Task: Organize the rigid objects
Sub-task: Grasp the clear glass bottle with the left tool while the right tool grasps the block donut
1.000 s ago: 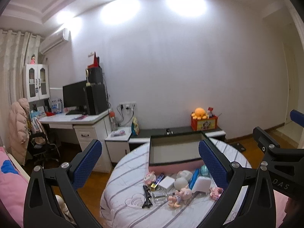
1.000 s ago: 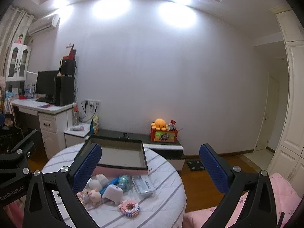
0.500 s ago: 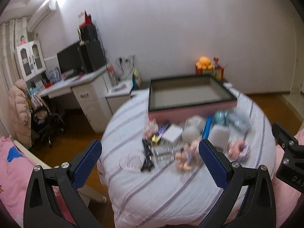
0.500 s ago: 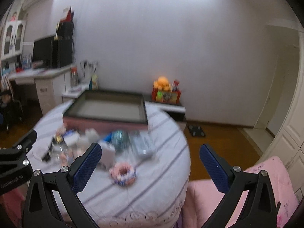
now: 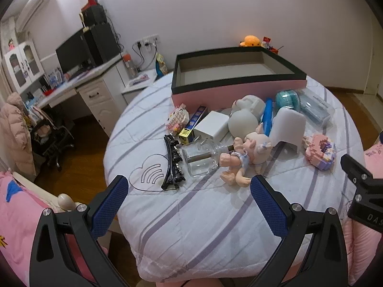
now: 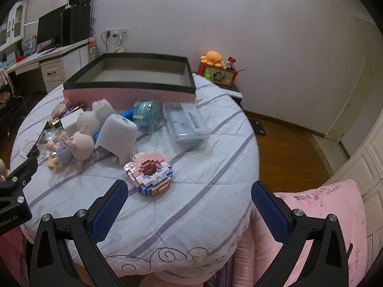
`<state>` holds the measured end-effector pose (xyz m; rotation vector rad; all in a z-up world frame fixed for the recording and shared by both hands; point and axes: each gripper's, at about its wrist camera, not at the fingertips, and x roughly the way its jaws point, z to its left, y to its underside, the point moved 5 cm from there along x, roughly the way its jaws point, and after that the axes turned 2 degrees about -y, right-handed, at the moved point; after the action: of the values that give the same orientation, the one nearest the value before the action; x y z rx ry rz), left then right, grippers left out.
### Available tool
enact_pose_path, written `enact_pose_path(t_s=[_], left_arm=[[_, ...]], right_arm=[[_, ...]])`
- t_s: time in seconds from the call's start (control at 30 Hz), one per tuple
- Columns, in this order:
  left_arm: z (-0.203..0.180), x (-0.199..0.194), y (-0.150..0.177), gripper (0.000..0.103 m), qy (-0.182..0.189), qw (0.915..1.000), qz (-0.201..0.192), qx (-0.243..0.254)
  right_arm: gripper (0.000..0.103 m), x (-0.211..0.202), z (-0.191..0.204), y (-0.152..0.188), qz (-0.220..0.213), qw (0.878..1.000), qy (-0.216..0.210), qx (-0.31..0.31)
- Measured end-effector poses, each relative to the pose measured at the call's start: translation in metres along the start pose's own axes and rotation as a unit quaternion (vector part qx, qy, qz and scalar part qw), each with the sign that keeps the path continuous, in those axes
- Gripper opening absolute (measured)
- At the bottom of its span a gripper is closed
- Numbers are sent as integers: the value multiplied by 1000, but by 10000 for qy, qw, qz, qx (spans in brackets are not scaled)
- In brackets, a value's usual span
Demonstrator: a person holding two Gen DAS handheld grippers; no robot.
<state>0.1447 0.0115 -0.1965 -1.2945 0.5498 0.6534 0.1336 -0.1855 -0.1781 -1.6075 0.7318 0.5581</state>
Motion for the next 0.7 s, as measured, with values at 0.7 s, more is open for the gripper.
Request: enact_pose_path(t_s=[0.7], left_arm=[[15, 67, -25, 103, 452, 9972, 203, 557]], right_arm=[[90, 75, 23, -1, 799, 9941, -719, 118]])
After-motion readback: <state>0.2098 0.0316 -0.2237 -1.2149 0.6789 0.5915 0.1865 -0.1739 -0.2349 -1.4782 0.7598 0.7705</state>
